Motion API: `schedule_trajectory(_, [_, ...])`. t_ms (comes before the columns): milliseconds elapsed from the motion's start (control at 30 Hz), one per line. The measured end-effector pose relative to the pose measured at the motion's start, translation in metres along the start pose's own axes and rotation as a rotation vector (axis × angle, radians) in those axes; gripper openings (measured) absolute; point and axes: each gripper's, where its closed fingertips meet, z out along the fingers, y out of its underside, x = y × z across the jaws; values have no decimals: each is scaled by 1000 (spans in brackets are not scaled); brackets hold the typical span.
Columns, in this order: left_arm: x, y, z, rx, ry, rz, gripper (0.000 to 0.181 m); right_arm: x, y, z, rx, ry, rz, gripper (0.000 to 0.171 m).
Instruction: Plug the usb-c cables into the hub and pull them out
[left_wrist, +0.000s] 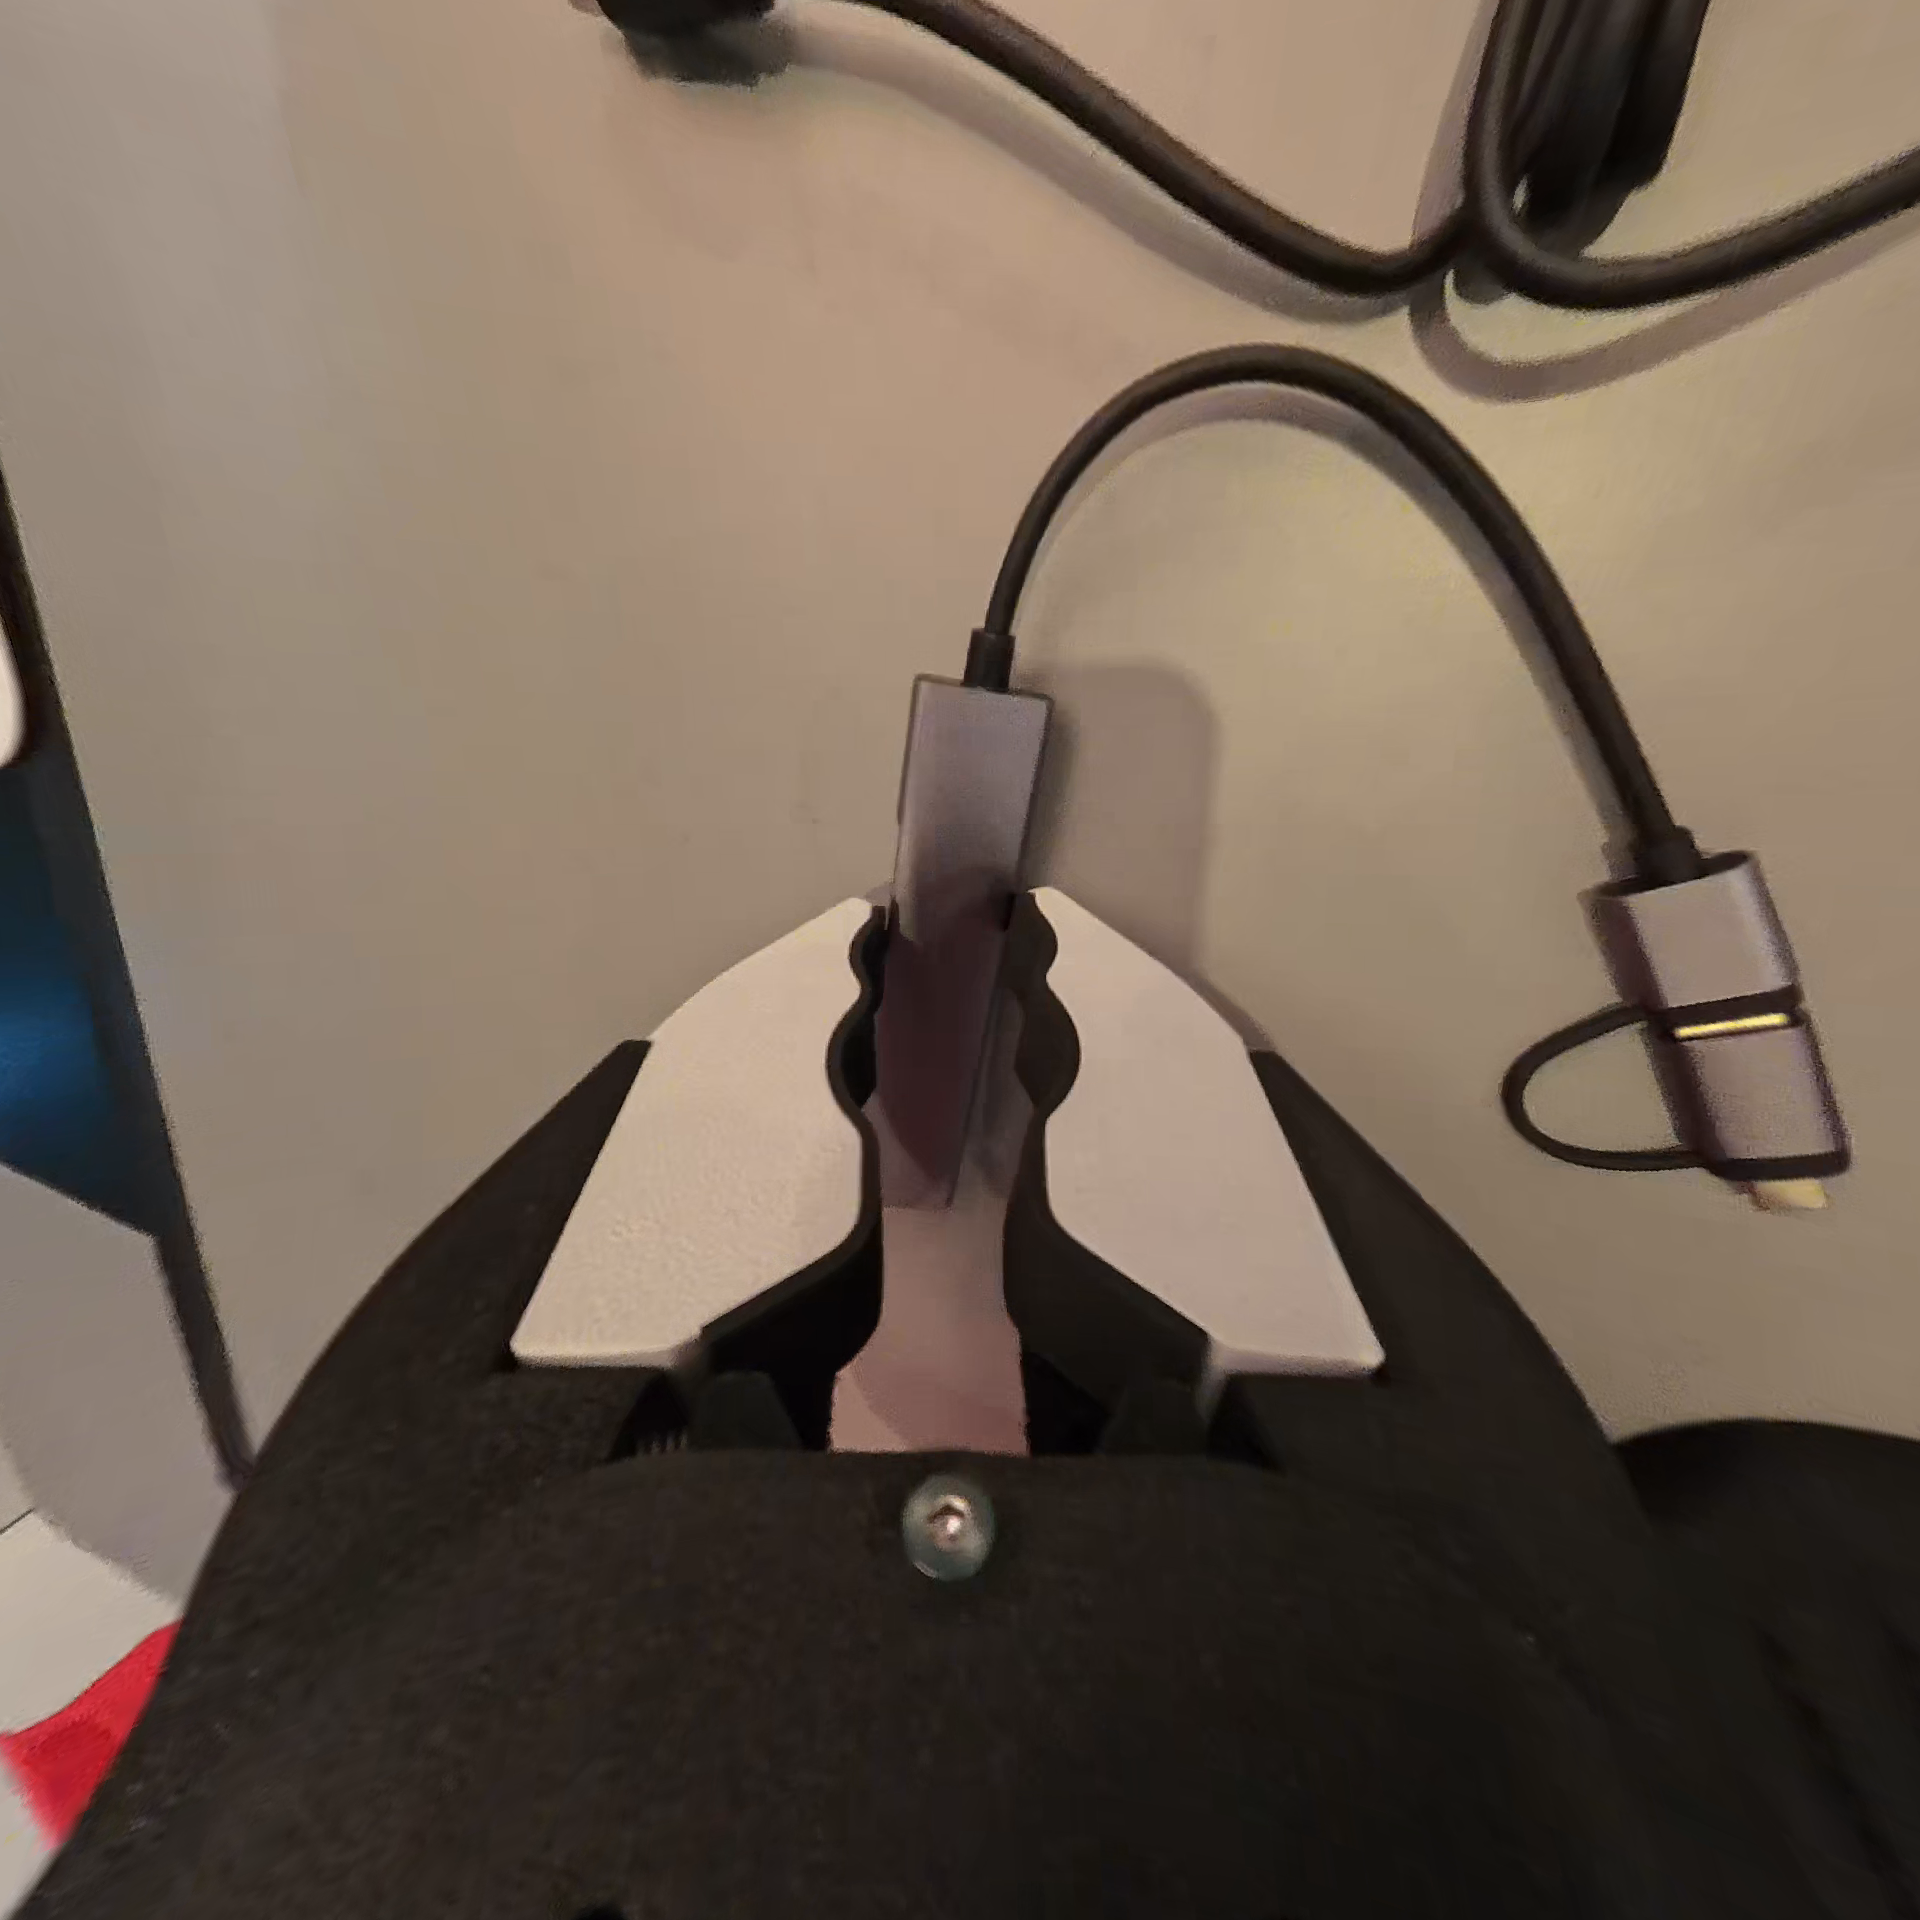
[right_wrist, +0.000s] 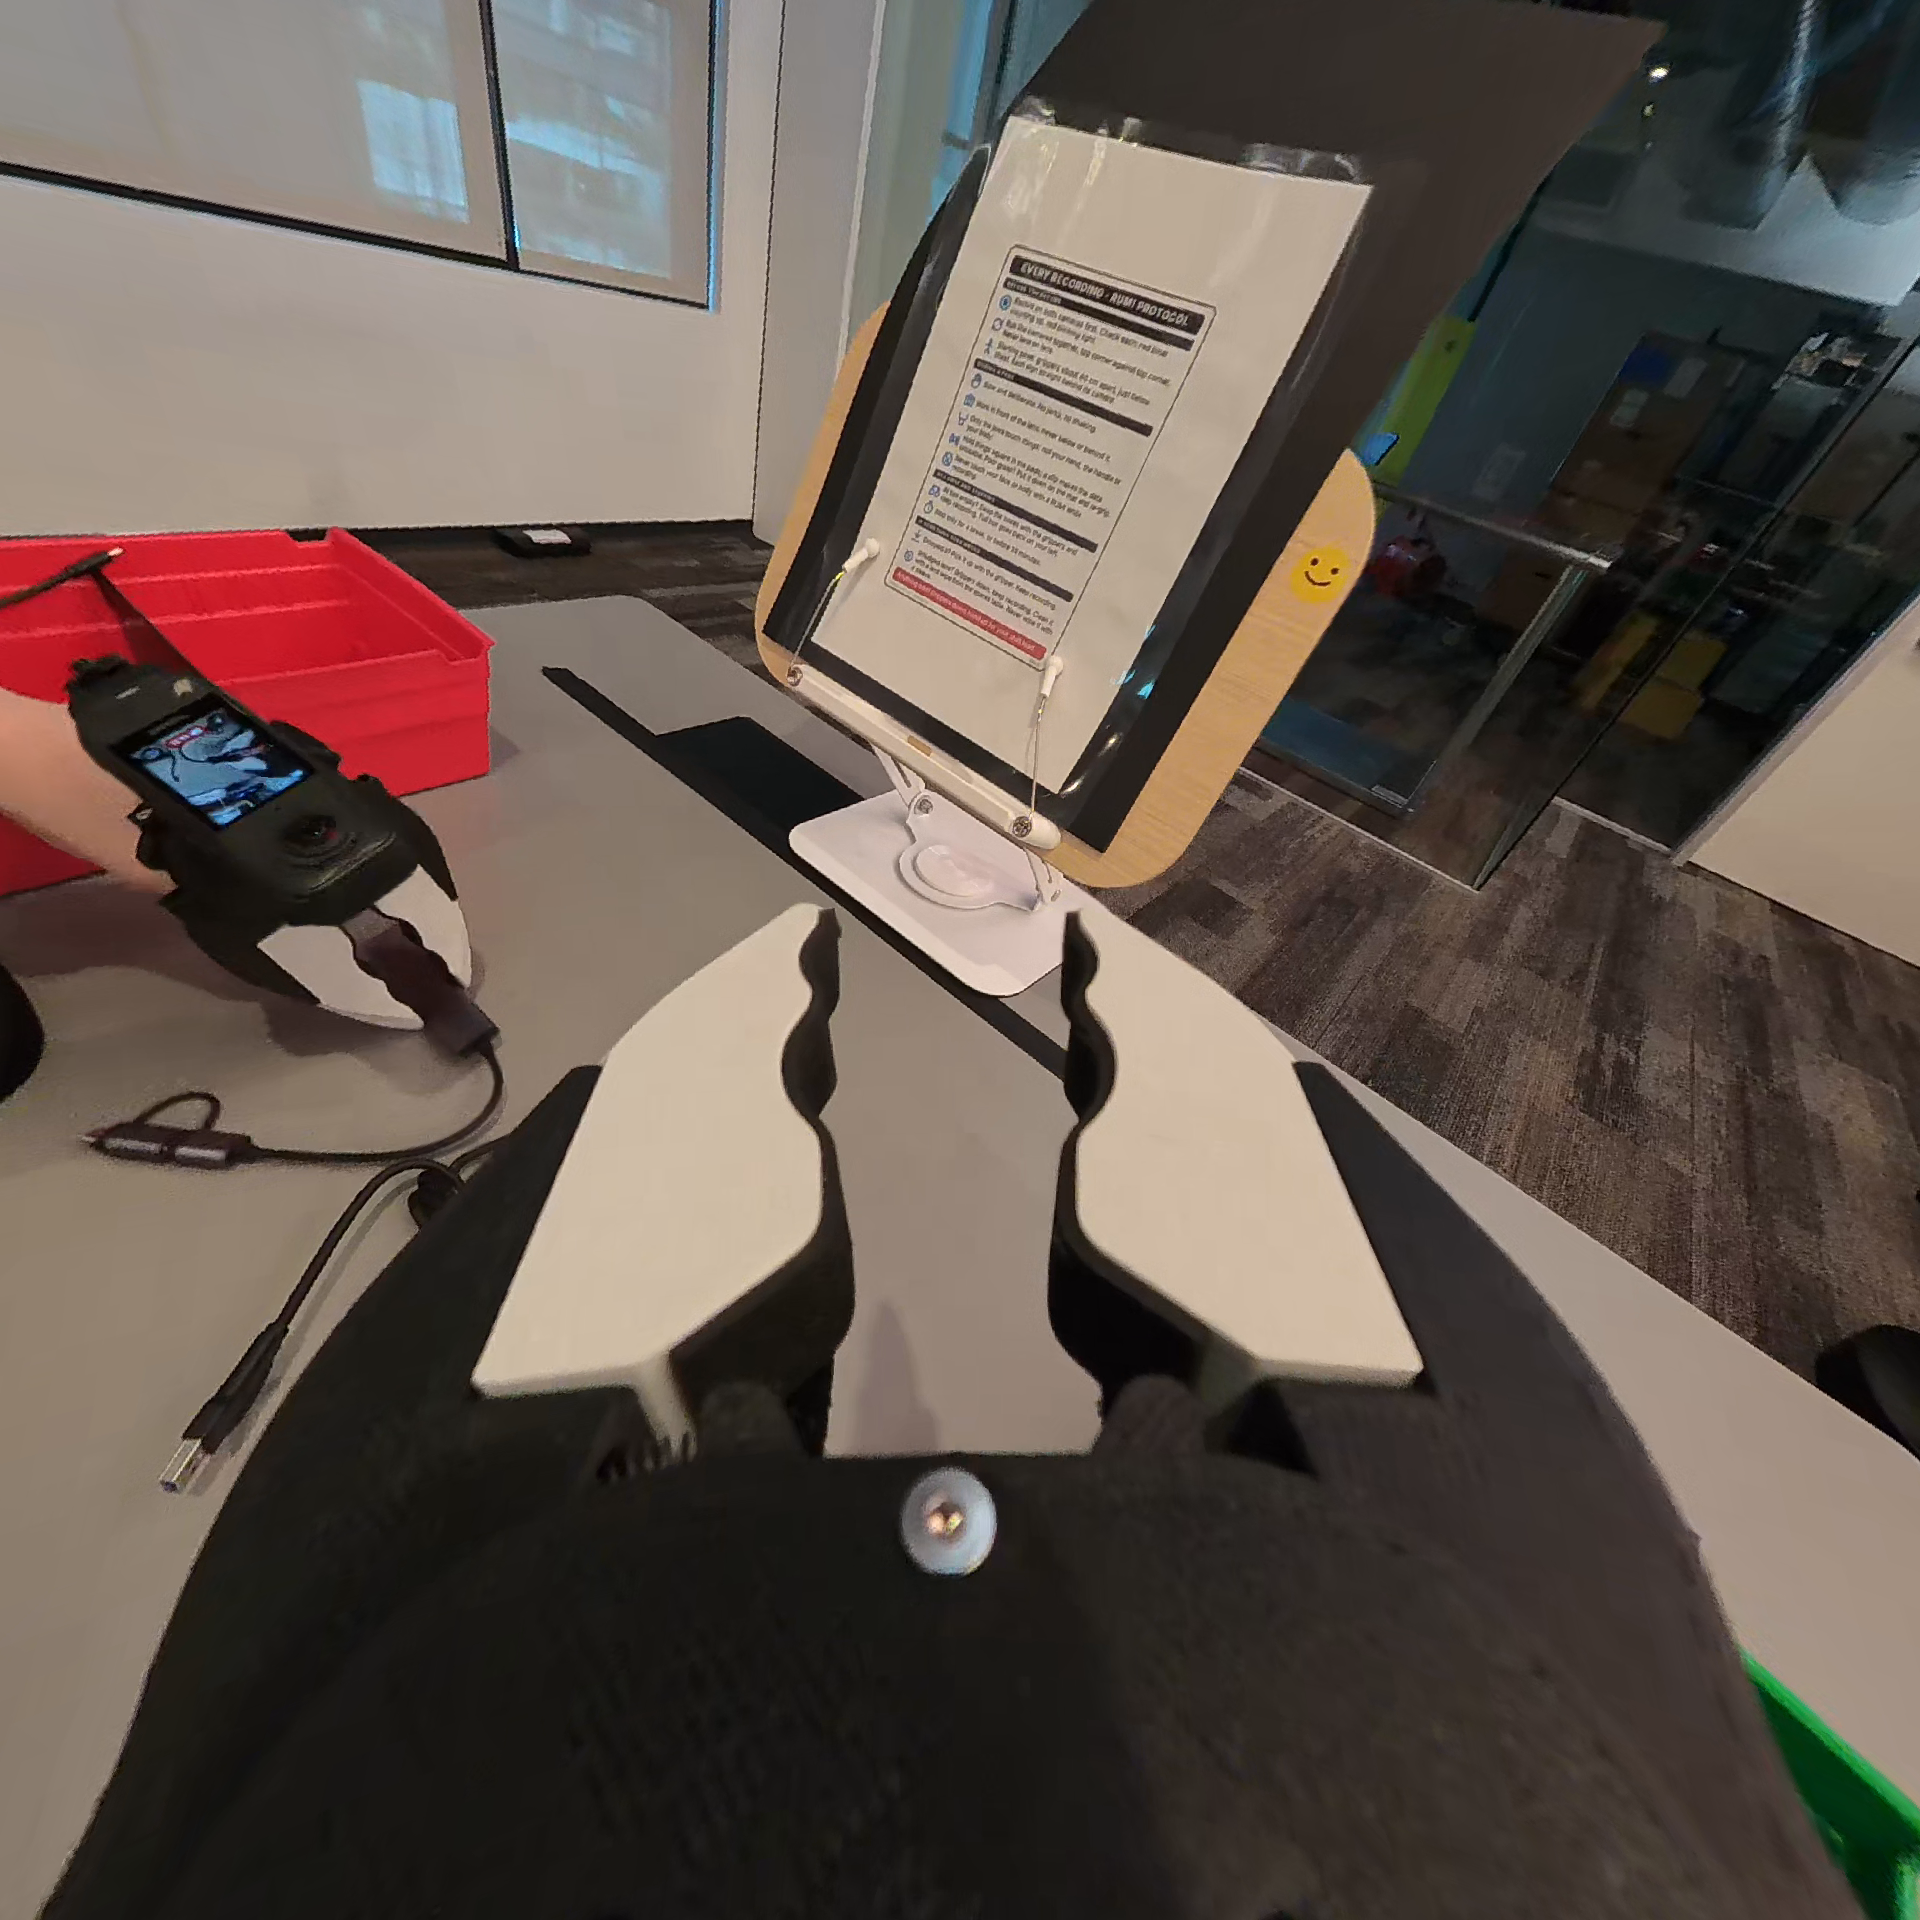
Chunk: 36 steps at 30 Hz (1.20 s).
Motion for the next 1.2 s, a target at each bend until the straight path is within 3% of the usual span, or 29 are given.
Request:
schedule_trajectory(167, [-5, -18, -24, 182, -54, -137, 45, 9, 2, -7, 7, 22, 20, 43])
schedule_trajectory(300, [-10, -19, -106, 445, -202, -337, 45, 14, 0, -13, 28, 36, 35, 42])
schedule_trajectory(367, [-17, 16, -154, 497, -339, -439, 39, 16, -1, -16, 30, 46, 31, 42])
schedule_trajectory(500, [-22, 137, -212, 376, -555, -487, 29, 21, -2, -20, 32, 74, 30, 42])
schedule_trajectory(633, [-7, 240, -198, 109, -446, -465, 29, 20, -4, -19, 25, 82, 18, 42])
schedule_trajectory(767, [11, 287, -166, -106, -313, -374, 30, 13, -3, -13, 2, 73, -9, 42])
schedule_trajectory(1000, [-4, 272, -134, -73, -232, -508, 29, 6, -4, -8, -20, 71, -35, 42])
schedule_trajectory(1133, [-5, 269, -120, -79, -215, -411, 29, 4, -1, -7, -30, 65, -42, 43])
schedule_trajectory(1200, [-1, 270, -115, -82, -159, -533, 29, 6, 0, -6, -36, 74, -40, 43])
